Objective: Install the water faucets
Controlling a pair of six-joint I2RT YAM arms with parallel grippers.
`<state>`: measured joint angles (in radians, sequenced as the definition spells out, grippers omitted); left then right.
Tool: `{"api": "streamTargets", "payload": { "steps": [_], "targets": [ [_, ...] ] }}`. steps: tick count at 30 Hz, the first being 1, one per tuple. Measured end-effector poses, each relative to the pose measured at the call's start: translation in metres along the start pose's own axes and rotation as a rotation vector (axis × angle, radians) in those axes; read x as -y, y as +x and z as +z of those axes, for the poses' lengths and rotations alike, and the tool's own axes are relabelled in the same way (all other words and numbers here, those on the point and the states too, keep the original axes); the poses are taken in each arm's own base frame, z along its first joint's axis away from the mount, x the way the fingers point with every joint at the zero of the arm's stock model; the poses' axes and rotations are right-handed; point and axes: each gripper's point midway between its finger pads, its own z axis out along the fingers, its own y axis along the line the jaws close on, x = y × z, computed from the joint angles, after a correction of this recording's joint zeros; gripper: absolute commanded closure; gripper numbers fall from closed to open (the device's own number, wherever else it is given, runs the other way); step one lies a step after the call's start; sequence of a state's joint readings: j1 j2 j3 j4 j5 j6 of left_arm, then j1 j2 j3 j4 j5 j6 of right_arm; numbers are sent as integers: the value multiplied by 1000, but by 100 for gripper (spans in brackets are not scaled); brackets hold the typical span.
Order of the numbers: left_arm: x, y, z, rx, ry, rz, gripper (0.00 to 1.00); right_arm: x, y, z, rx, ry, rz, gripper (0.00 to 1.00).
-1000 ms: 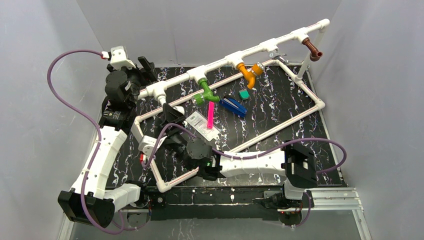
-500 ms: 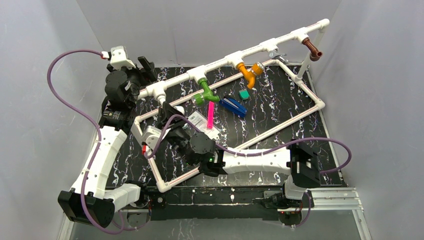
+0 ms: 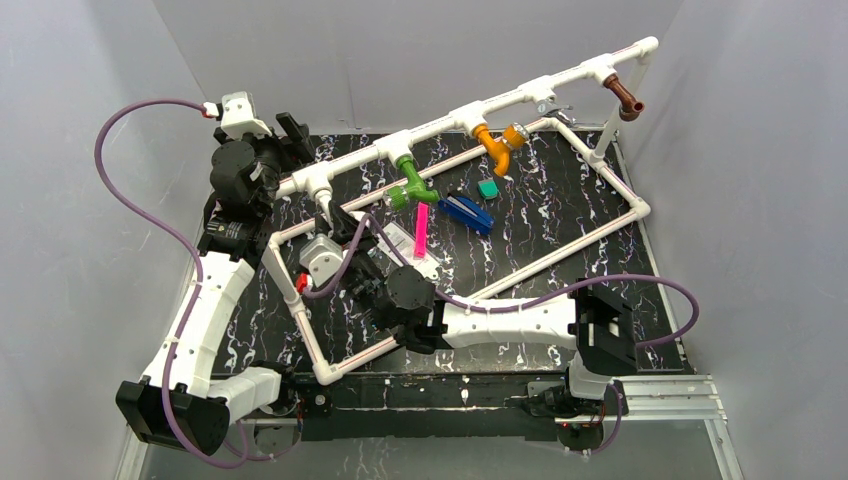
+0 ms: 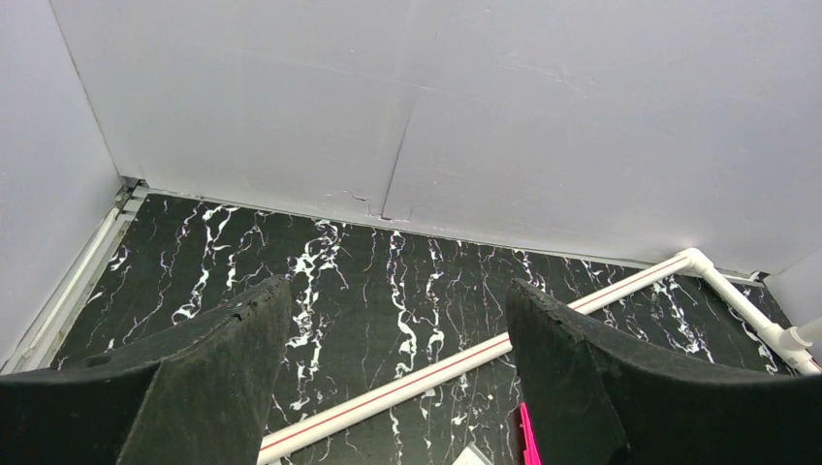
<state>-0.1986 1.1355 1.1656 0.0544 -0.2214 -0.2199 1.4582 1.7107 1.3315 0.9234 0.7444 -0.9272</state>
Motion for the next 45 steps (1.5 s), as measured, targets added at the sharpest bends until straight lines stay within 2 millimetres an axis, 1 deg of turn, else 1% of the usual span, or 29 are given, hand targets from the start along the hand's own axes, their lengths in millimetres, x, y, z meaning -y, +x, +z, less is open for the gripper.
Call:
{"api": "streamTargets", "payload": {
  "steps": [10, 14, 18, 19, 20, 23, 25, 27, 29, 34, 39, 42, 45],
  "targets": [
    [0, 0, 0, 1, 1, 0, 21, 2, -5, 1, 19, 68, 366, 99],
    [0, 0, 0, 0, 0, 0, 21, 3, -4, 1, 24, 81, 431, 99],
    [0, 0, 0, 0, 1, 0, 21, 2, -4, 1, 25, 80, 436, 99],
    [0, 0, 0, 0, 1, 0, 21, 3, -4, 1, 26, 79, 434, 96],
    [0, 0, 0, 0, 1, 0, 21, 2, -4, 1, 26, 77, 433, 88],
    [0, 0, 0, 0, 1, 0, 21, 2, -4, 1, 22, 61, 419, 58],
    [0, 0, 0, 0, 2, 0, 21, 2, -5, 1, 17, 42, 406, 44],
    [1, 0, 0, 0, 3, 0, 21, 1, -5, 1, 11, 25, 418, 33],
    [1, 0, -1, -2, 2, -1, 21, 5, -7, 0, 11, 9, 442, 25],
    [1, 0, -1, -2, 3, -1, 21, 27, -30, -6, 54, -50, 457, 13],
    [0, 0, -1, -2, 2, -1, 21, 59, -59, -18, 115, -96, 450, 9],
    [0, 0, -1, -2, 2, -1, 21, 68, -66, -25, 130, -123, 415, 8],
    [1, 0, -1, -2, 2, -1, 21, 65, -60, -33, 123, -165, 354, 8]
  ]
}}
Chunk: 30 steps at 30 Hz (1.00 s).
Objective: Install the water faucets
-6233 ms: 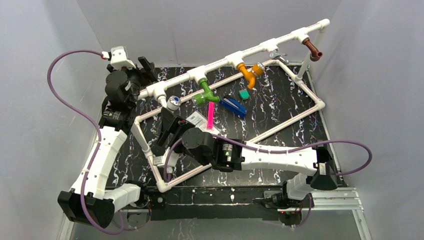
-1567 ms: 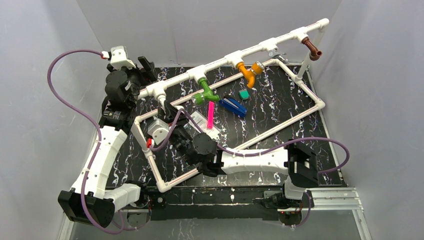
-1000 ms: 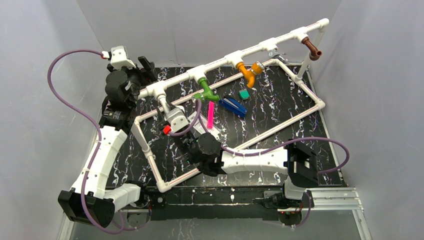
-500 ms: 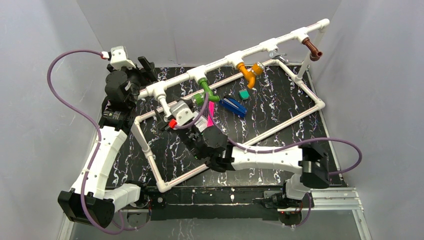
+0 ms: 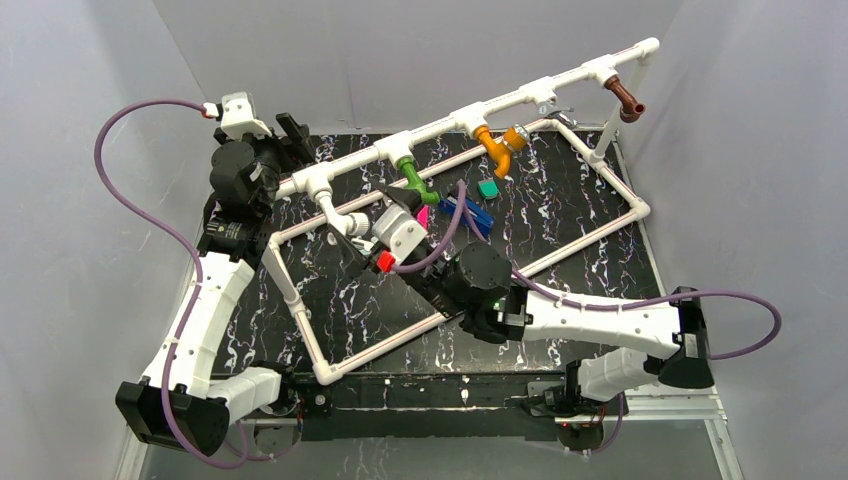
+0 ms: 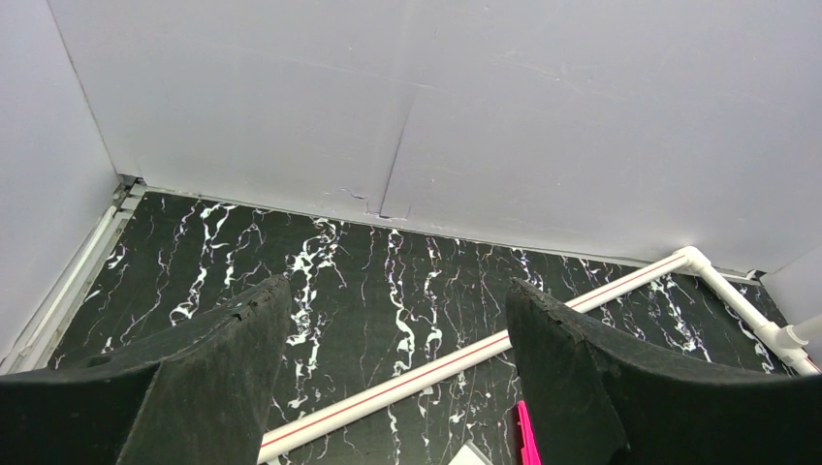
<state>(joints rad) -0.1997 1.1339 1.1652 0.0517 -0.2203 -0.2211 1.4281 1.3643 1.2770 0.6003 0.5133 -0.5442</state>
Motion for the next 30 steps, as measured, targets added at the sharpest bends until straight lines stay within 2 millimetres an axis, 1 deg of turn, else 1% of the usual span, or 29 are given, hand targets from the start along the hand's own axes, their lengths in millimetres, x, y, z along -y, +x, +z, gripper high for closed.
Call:
{"api": "streamTargets", "payload": {
  "steps": [2, 4, 6, 7, 9, 15, 16, 18, 24, 30],
  "targets": [
    [0, 0, 0, 0, 0, 0, 21, -5, 11, -6, -26, -31, -45, 7],
    [0, 0, 0, 0, 0, 0, 21, -11, 27, -14, -62, -72, -94, 7],
    [0, 0, 0, 0, 0, 0, 21, -17, 40, -24, -96, -116, -131, 4],
    [0, 0, 0, 0, 0, 0, 21, -19, 45, -28, -110, -133, -141, 2],
    [0, 0, 0, 0, 0, 0, 21, -20, 49, -36, -128, -166, -152, 1],
    [0, 0, 0, 0, 0, -1, 21, -7, 50, -62, -171, -183, -135, 1],
    [0, 0, 0, 0, 0, -1, 21, -3, 53, -69, -188, -173, -122, 1],
    [0, 0, 0, 0, 0, -3, 21, 2, 58, -78, -211, -159, -106, 1],
    [1, 0, 0, 1, 1, -7, 21, 17, 88, -111, -330, -78, -17, 1],
    [1, 1, 0, -15, -3, -29, 21, 25, 120, -141, -440, 7, 77, 1]
  ]
}}
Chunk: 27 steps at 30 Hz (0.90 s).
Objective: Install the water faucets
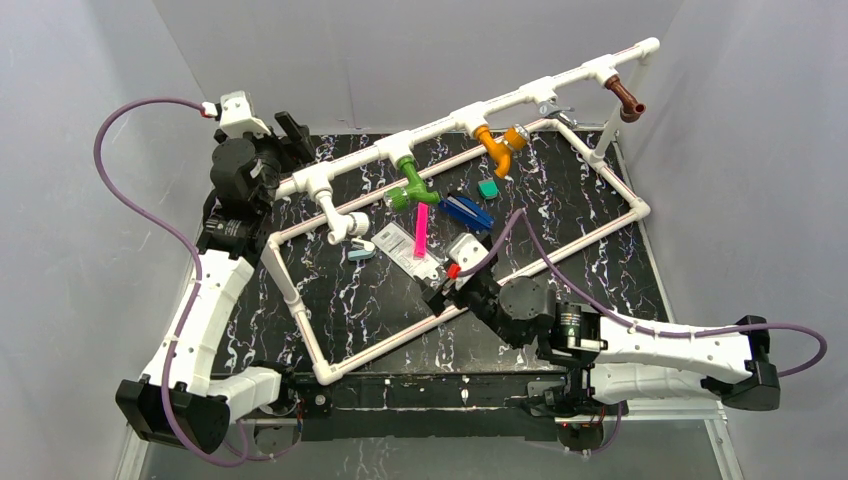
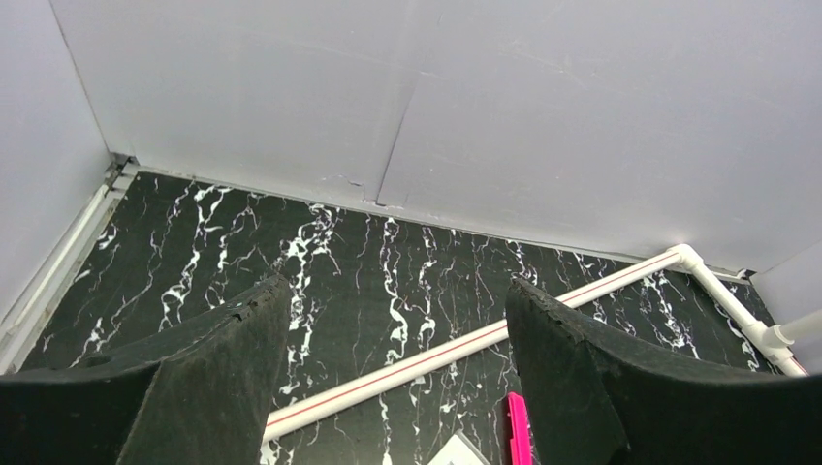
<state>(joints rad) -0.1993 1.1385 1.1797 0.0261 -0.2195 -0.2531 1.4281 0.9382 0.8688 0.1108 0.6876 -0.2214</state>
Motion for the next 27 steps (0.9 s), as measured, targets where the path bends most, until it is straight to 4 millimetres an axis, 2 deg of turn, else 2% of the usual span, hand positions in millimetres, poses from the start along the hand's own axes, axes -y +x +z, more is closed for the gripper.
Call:
{"api": "streamTargets", "payload": {
  "steps": [8, 15, 18, 20, 23, 27],
  "targets": [
    [6, 4, 2, -57, 11, -55, 21, 9, 55, -15, -107, 79, 85, 1],
    [14, 11, 3, -128, 32, -109, 21, 21, 88, -13, -191, 144, 214, 1],
    [18, 13, 1, -154, 44, -128, 21, 28, 110, -11, -235, 166, 266, 2],
    [20, 15, -1, -172, 53, -137, 21, 30, 131, -12, -280, 180, 307, 2],
    [27, 7, -6, -172, 80, -153, 21, 32, 157, -15, -334, 192, 351, 1],
    [41, -20, -21, -125, 150, -187, 21, 35, 183, -19, -387, 205, 403, 1]
  ]
}}
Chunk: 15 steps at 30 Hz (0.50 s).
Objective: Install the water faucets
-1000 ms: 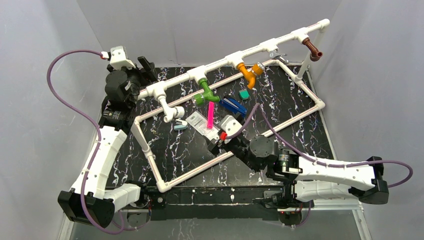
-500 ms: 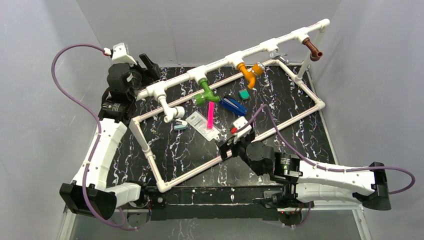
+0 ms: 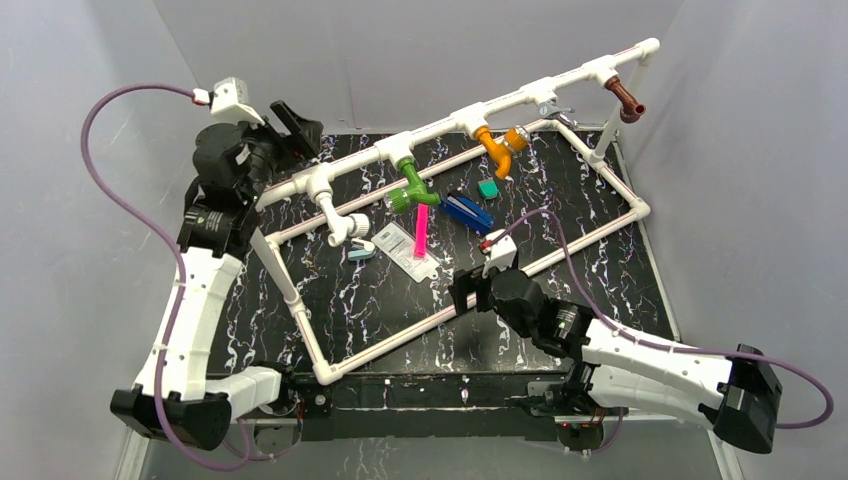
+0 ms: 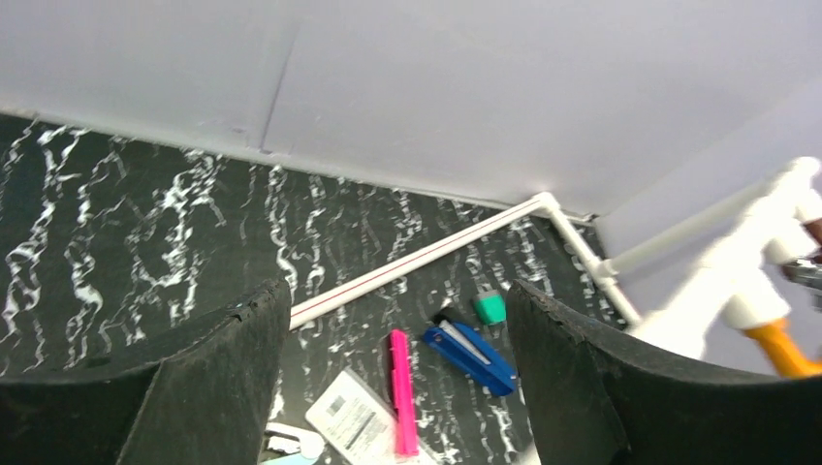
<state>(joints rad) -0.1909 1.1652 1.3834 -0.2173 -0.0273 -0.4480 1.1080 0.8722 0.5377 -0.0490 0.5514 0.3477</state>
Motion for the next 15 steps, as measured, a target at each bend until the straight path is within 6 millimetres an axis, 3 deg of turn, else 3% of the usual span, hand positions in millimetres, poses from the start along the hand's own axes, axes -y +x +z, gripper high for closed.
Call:
{"api": "streamTargets", "payload": {
  "steps": [7, 15],
  "targets": [
    [35, -33, -50, 83, 152, -34, 21, 41, -5, 18, 31, 87, 85, 1],
    [66, -44, -110, 111, 325, -27, 20, 123, -25, 43, 97, 242, 156, 1]
  ]
}}
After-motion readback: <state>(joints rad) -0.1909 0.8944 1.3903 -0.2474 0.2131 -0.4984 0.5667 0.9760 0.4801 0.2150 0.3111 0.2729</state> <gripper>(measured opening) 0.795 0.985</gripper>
